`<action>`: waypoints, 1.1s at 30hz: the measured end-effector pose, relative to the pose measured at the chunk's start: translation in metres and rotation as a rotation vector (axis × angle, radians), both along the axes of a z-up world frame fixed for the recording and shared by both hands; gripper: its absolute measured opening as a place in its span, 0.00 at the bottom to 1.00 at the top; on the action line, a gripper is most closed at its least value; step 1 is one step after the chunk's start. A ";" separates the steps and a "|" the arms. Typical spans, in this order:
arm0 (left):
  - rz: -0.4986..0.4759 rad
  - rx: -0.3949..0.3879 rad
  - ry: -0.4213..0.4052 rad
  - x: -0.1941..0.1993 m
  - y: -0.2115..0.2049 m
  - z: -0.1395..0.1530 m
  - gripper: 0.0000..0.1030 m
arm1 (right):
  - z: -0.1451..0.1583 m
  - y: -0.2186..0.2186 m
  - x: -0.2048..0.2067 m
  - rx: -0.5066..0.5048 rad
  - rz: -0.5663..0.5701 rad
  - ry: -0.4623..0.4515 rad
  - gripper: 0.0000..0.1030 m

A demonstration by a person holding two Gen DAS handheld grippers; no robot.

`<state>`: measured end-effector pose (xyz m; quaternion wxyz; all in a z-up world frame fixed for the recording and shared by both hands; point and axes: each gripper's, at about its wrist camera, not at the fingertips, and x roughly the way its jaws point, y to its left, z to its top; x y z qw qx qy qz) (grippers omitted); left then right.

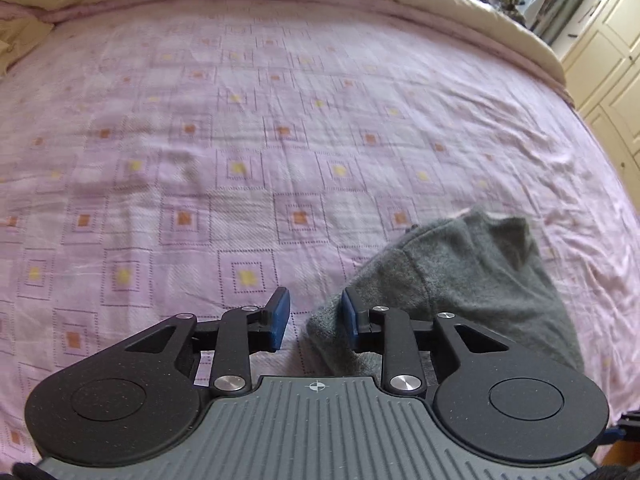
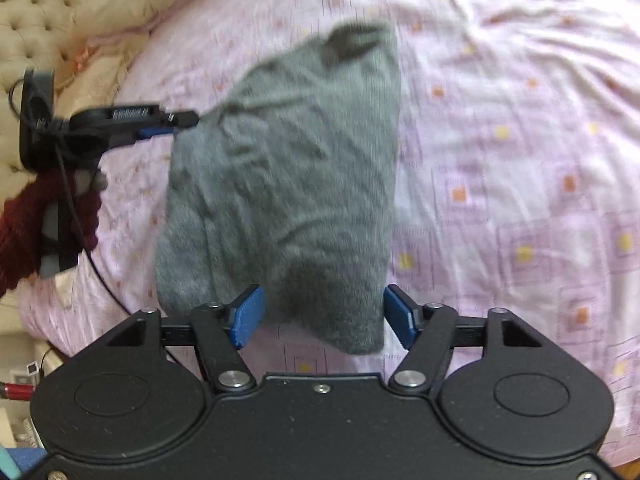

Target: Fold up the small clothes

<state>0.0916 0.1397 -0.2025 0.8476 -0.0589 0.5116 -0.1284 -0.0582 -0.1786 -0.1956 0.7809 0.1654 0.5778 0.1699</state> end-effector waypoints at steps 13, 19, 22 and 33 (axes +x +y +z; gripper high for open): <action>-0.059 0.042 -0.113 -0.087 -0.051 0.045 0.52 | 0.010 -0.005 0.029 -0.125 -0.121 -0.117 0.76; -0.044 0.096 -0.060 -0.100 -0.067 0.021 0.53 | -0.002 0.002 0.048 -0.158 -0.034 -0.130 0.79; -0.052 0.175 -0.019 -0.098 -0.068 0.000 0.53 | -0.020 0.007 0.057 -0.206 -0.011 -0.097 0.83; -0.048 0.168 0.028 -0.090 -0.054 -0.015 0.75 | -0.010 0.003 0.077 -0.203 0.011 -0.136 0.94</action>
